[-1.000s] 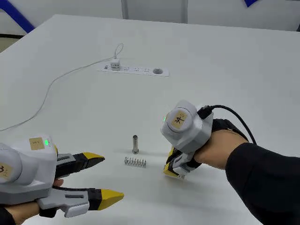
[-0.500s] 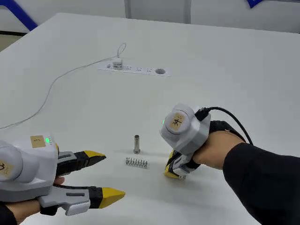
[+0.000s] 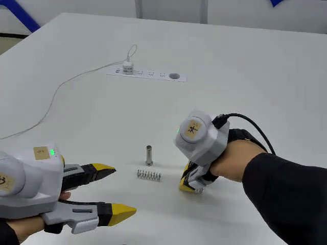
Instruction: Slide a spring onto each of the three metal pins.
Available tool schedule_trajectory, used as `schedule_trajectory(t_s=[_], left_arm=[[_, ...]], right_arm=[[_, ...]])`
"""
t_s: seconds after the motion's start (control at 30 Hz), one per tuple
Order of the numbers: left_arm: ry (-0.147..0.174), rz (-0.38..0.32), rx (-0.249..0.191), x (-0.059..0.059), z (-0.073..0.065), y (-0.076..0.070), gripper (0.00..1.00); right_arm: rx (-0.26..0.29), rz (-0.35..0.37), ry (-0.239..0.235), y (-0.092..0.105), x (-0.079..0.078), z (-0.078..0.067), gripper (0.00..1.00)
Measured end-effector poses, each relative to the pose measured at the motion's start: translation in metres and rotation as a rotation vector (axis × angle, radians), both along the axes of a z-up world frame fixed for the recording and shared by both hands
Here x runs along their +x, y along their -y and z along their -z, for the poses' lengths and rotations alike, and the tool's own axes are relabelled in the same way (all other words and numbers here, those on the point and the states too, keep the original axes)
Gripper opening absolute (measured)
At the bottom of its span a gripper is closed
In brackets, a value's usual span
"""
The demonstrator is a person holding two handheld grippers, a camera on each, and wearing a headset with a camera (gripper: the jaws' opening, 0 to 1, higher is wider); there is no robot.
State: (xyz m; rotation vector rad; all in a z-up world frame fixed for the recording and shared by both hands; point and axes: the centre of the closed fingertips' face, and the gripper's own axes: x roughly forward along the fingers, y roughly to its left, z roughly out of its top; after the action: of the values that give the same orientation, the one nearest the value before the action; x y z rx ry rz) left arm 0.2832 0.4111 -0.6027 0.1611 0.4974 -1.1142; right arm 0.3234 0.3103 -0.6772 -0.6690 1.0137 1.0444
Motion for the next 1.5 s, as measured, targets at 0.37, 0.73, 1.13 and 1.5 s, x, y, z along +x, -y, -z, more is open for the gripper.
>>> schedule_trajectory(t_s=[0.37, 0.73, 1.13, 1.5], left_arm=[[-0.002, 0.009, 0.016, -0.002, 0.002, 0.001, 0.60], [-0.004, 0.017, 0.029, -0.003, 0.004, 0.002, 0.60], [-0.005, 0.024, 0.041, -0.005, 0.005, 0.002, 0.60], [-0.004, 0.024, 0.037, -0.004, 0.005, 0.002, 0.60]], right_arm=[[0.067, 0.055, 0.058, 0.010, 0.003, -0.029, 0.12], [0.112, 0.095, 0.072, 0.018, -0.003, -0.037, 0.12], [0.141, 0.137, 0.086, 0.027, -0.002, -0.044, 0.12], [0.144, 0.149, 0.092, 0.030, -0.002, -0.051, 0.12]])
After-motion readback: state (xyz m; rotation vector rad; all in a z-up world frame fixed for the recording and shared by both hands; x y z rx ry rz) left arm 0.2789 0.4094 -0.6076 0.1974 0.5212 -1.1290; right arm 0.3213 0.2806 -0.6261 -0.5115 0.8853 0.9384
